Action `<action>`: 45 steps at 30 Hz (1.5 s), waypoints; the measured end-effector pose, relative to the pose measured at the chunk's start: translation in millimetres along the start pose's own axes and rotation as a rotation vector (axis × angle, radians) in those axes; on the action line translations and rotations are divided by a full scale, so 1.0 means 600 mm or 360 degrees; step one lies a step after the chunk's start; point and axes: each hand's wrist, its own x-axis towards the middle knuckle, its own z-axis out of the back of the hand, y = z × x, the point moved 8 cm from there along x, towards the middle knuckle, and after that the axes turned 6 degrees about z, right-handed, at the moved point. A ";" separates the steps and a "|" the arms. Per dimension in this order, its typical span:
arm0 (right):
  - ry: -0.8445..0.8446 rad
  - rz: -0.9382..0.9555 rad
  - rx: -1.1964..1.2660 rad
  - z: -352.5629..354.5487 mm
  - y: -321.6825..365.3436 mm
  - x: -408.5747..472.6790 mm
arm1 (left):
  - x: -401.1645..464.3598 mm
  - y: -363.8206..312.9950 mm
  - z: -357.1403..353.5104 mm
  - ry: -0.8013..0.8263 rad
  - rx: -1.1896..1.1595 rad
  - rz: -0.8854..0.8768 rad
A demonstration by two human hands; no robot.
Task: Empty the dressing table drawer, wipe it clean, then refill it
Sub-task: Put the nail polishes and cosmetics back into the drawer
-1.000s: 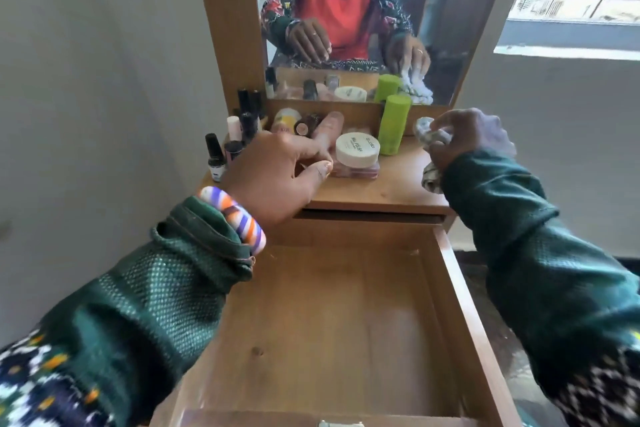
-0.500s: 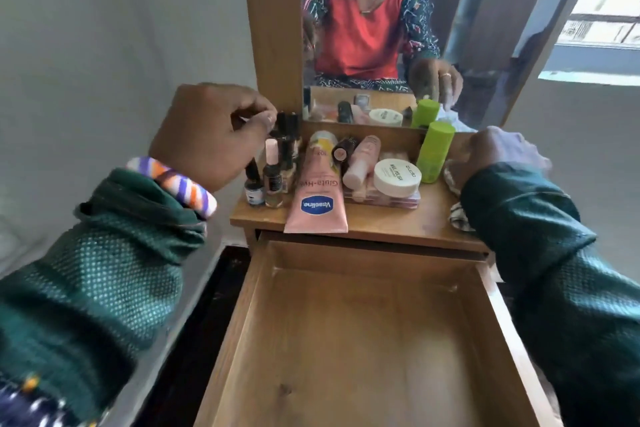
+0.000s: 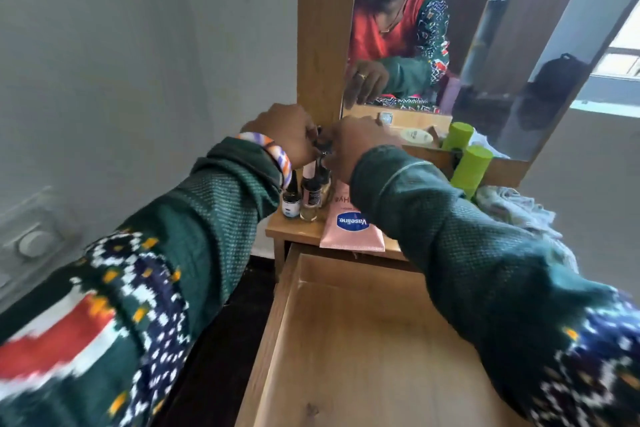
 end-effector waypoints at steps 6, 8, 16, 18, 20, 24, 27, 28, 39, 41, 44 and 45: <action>0.0070 0.0023 -0.0053 -0.017 0.015 0.008 | 0.026 0.009 -0.036 -0.0013 0.0453 0.0055; 0.0069 0.0036 -0.0057 -0.013 0.015 0.002 | 0.026 0.011 -0.041 -0.0030 0.0546 0.0040; -0.0269 0.0020 0.0143 0.064 -0.008 -0.021 | -0.011 -0.023 0.059 -0.0311 0.0228 0.0035; -0.0377 0.0045 0.0175 0.095 -0.011 -0.036 | -0.036 -0.040 0.089 -0.0411 0.0185 -0.0043; -0.0406 0.0078 0.0182 0.116 -0.010 -0.060 | -0.067 -0.055 0.109 -0.0458 0.0189 -0.0123; -0.0202 0.0152 0.0277 0.124 -0.002 -0.122 | -0.130 -0.061 0.118 -0.0369 0.0140 -0.0198; 0.0155 0.0135 0.0253 0.079 -0.001 -0.161 | -0.166 -0.053 0.085 -0.0111 0.0096 -0.0247; 0.0270 0.0119 0.0213 0.057 -0.002 -0.171 | -0.174 -0.047 0.066 -0.0009 0.0112 -0.0236; 0.0603 -0.0154 0.0049 -0.156 -0.014 -0.181 | -0.158 0.036 -0.135 0.0265 0.0252 0.0049; 0.0583 -0.0153 0.0016 -0.169 -0.015 -0.175 | -0.156 0.037 -0.156 0.0271 0.0305 0.0036; 0.0567 -0.0148 -0.0023 -0.183 -0.016 -0.168 | -0.156 0.035 -0.178 0.0272 0.0511 -0.0013; 0.0562 -0.0143 -0.0031 -0.186 -0.015 -0.167 | -0.156 0.034 -0.182 0.0264 0.0576 -0.0025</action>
